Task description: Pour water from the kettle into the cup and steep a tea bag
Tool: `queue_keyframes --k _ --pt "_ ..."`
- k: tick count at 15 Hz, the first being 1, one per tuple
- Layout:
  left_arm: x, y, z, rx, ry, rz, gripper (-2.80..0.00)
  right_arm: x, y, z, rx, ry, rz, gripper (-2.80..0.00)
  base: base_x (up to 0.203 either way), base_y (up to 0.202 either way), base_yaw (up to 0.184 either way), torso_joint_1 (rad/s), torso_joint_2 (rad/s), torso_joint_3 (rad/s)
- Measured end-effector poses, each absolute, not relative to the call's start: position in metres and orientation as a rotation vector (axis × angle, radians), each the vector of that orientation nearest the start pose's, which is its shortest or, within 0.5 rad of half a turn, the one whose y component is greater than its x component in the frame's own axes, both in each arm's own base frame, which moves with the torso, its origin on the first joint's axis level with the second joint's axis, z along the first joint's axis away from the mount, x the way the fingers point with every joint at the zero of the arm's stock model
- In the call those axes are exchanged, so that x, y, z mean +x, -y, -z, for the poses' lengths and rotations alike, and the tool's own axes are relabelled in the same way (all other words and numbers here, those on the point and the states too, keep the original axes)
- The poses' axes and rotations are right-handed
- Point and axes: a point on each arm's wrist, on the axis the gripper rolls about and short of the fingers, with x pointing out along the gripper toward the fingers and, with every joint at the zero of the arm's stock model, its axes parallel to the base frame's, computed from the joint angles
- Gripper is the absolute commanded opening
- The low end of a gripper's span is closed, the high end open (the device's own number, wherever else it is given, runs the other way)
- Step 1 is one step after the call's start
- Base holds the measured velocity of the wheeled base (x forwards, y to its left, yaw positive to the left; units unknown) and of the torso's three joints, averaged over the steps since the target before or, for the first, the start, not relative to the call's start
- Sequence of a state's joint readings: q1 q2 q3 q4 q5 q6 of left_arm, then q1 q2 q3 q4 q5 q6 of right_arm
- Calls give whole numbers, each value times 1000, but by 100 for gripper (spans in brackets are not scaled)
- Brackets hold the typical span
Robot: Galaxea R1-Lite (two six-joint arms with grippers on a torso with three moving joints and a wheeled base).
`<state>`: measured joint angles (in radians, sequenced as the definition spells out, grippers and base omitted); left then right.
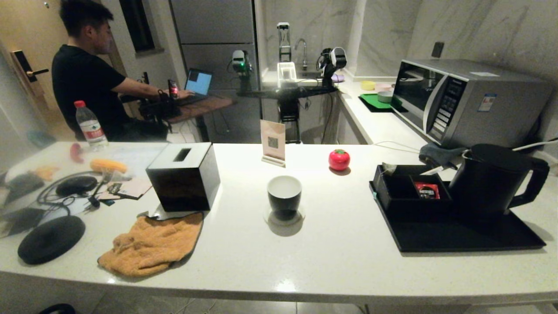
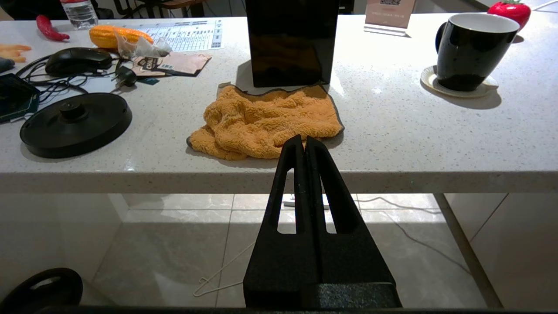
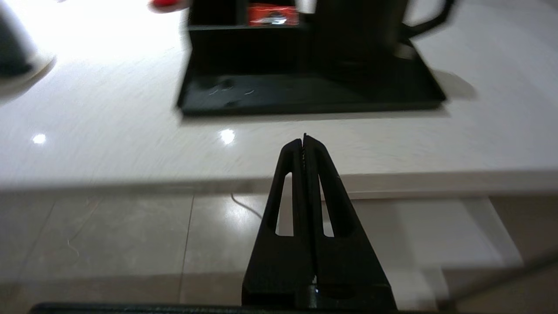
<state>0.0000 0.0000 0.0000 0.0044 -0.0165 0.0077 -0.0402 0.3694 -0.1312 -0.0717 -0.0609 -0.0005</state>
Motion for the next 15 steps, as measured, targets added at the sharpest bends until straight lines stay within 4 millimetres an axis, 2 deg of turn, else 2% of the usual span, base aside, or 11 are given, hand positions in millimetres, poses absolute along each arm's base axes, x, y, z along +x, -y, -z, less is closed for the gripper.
queue_keyframes --k 1,2,4,7,10,15 --pt "-23 0 -75 8 -4 17 -280 19 3 -135 22 -196 145 -280 0 0 0 0 0 0" --pt "-23 0 -75 8 -4 17 -280 29 5 -144 40 -225 189 0 0 0 0 0 0 0" --pt "-23 0 -75 7 -4 17 -280 53 13 -158 70 -286 303 0 0 0 0 0 0 0" --pt "-23 0 -75 7 -4 17 -280 85 37 -167 81 -368 500 0 0 0 0 0 0 0" --pt "-23 0 -75 8 -5 17 -280 101 60 -168 57 -447 613 0 0 0 0 0 0 0" --pt "-23 0 -75 8 -5 16 -280 114 74 -159 74 -509 653 0 0 0 0 0 0 0"
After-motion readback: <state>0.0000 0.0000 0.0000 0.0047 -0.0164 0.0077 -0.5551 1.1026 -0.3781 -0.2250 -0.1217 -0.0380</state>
